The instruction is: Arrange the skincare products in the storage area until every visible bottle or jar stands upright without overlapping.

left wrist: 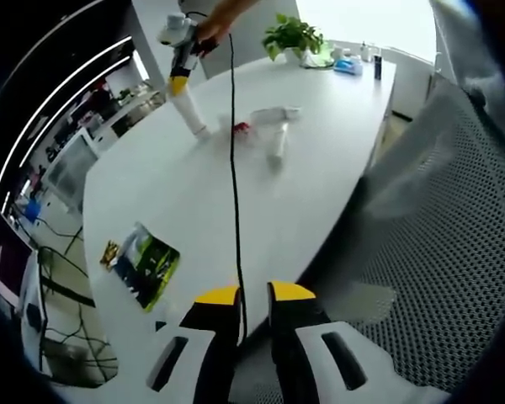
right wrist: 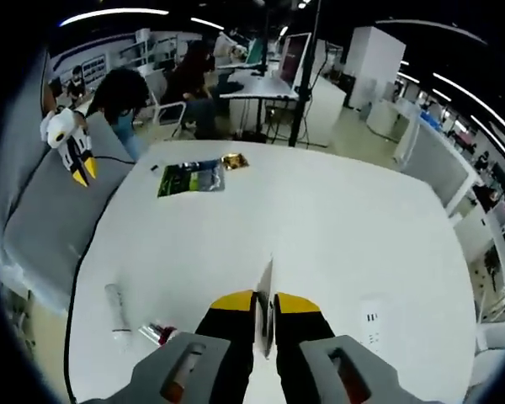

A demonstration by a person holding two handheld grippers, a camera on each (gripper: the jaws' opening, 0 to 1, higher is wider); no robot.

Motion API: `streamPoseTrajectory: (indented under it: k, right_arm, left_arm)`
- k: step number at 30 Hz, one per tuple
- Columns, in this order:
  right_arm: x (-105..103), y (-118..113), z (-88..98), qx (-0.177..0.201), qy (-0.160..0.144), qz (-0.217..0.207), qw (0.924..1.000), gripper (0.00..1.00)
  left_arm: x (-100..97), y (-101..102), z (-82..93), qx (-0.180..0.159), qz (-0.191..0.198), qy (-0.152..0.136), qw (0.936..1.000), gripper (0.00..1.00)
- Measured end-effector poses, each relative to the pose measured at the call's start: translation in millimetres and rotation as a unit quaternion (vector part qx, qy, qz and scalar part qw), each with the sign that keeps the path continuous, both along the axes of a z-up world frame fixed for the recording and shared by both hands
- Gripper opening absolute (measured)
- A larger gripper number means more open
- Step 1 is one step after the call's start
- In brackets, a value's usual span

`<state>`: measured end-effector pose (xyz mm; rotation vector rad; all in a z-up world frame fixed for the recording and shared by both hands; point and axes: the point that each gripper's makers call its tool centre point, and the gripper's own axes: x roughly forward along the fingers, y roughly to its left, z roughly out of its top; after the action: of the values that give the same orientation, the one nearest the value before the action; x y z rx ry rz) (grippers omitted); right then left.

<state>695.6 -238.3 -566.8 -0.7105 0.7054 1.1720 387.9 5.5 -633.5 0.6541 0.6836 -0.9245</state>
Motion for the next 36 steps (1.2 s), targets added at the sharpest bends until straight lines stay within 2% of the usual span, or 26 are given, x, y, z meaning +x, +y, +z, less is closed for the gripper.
streamPoseTrajectory:
  k: [7,17,20,30,36]
  right_arm:
    - [-1,-1,-1.4,-0.028,0.007,0.018,0.9994,0.01]
    - [1,0,0.4,-0.048,0.004,0.027,0.9985,0.03]
    - [4,0,3.6,-0.052,-0.001,0.024,0.9983,0.08]
    - [6,-1,13.8,-0.048,0.000,0.011,0.9988,0.11]
    - [8,-2,31.3,-0.040,-0.009,-0.018,0.9990,0.21]
  left_arm:
    - [0.3,1,-0.7,0.004,-0.001,0.000,1.0000,0.10]
    - [0.6,1,-0.3,0.003,0.001,-0.002,1.0000,0.10]
    - [-0.1,1,-1.0,0.005,-0.002,-0.001,1.0000,0.10]
    - [0.6,1,0.5,0.002,-0.001,-0.003,1.0000,0.09]
    - [2.0,1,2.5,0.000,0.002,-0.007,1.0000,0.09]
